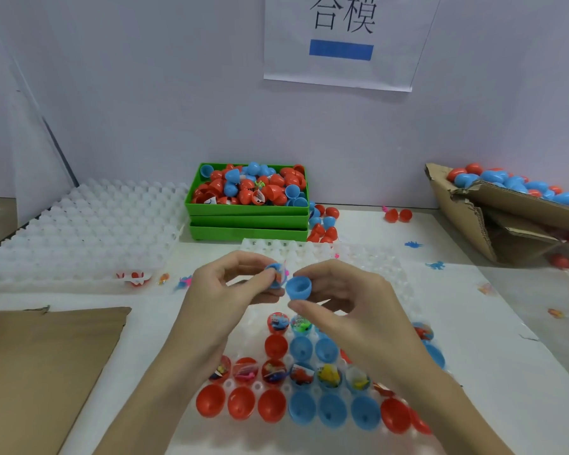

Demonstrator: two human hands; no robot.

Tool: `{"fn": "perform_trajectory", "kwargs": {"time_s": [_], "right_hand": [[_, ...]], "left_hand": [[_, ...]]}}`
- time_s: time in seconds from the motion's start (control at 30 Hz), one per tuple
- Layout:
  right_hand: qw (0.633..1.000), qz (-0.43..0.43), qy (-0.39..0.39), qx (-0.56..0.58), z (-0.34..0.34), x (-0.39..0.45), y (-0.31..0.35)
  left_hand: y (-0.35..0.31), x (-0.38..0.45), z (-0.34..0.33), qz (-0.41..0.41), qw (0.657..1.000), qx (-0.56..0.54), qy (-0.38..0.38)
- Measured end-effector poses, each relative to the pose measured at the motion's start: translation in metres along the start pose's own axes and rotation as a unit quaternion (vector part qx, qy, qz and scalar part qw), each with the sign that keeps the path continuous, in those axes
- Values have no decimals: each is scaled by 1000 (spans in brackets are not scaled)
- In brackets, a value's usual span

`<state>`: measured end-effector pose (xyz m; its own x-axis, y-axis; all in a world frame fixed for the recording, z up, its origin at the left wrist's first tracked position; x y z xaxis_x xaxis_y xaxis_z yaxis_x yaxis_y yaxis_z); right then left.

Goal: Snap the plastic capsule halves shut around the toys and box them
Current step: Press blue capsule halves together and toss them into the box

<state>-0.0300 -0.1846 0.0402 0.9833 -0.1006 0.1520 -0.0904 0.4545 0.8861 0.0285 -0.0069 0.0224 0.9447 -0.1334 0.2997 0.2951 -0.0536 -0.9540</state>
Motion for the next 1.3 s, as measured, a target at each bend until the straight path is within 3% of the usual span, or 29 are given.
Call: {"fn": "perform_trajectory", "kwargs": {"time_s": [0.27, 0.43, 0.67, 0.9, 1.0, 1.1, 1.3], "right_hand": [[997, -7, -4, 76, 4, 2, 1], [999, 36, -36, 20, 10, 2, 4], [978, 130, -72, -147, 4, -4, 20], [985, 110, -90, -98, 7, -5, 20], [978, 131, -104, -127, 7, -5, 22], [974, 137, -104, -144, 5, -4, 21], [987, 107, -95, -72, 3, -4, 15]], "left_hand": [[-17, -2, -3, -99, 995, 10, -14], [-22, -5, -9, -115, 993, -6, 4], [-23, -5, -13, -140, 989, 37, 15], [-29, -9, -15, -220, 964, 145, 26], [-31, -10, -14, -236, 954, 181, 25], [-30, -10, -13, -230, 959, 166, 21], [-27, -8, -16, -176, 979, 98, 39]]}}
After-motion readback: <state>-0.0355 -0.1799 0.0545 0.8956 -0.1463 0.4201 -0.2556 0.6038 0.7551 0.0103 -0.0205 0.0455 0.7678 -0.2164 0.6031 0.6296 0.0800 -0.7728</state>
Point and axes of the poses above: each hand's wrist, its own x-axis towards the middle knuckle, its own z-axis out of the back of the hand, y = z × x, the point moved 6 cm from there along x, towards the middle knuckle, and after that the axes turned 12 degrees about -z, right-handed, at the moved point
